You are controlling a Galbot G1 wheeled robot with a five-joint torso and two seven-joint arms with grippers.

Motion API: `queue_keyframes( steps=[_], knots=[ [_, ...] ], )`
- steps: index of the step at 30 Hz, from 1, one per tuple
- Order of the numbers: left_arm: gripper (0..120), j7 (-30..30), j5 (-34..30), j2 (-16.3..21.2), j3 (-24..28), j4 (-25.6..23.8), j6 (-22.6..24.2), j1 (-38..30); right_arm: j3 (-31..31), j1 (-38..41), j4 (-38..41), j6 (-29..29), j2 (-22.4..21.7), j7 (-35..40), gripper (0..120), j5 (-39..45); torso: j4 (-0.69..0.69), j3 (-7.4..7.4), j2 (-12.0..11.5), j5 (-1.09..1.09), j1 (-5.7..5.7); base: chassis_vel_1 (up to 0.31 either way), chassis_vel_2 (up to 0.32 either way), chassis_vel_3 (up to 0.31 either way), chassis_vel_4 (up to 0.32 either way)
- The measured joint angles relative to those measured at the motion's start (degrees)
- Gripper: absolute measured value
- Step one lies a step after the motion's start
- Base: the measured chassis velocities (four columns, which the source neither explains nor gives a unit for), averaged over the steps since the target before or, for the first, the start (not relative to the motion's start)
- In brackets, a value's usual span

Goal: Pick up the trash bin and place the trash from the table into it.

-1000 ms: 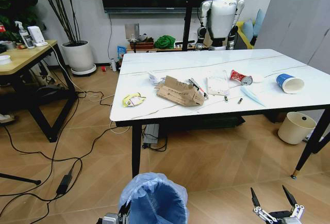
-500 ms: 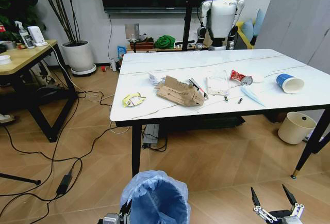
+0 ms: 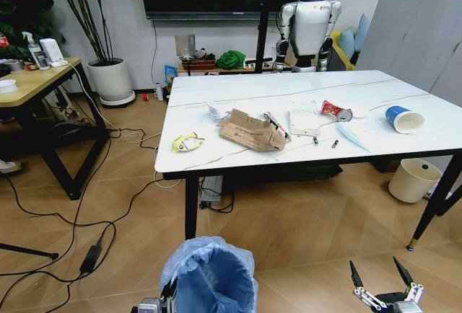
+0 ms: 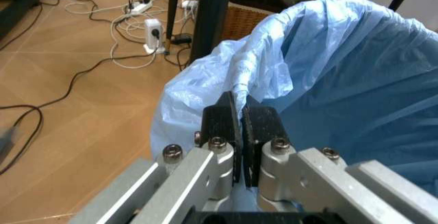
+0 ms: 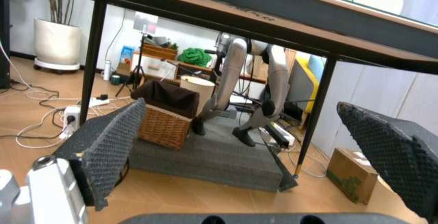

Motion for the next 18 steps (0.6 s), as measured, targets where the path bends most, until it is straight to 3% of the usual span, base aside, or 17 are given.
queue_keyframes(
  steps=[18],
  knots=[
    [0, 0.6, -0.4, -0.6, -0.5, -0.1, -0.6, 0.6, 0.0, -0.3, -0.5, 0.4, -0.4, -0.3, 100, 0.9, 0.00, 1.74, 4.1, 0.00, 2.35, 0.000, 0.000, 0.000, 0.000]
  ],
)
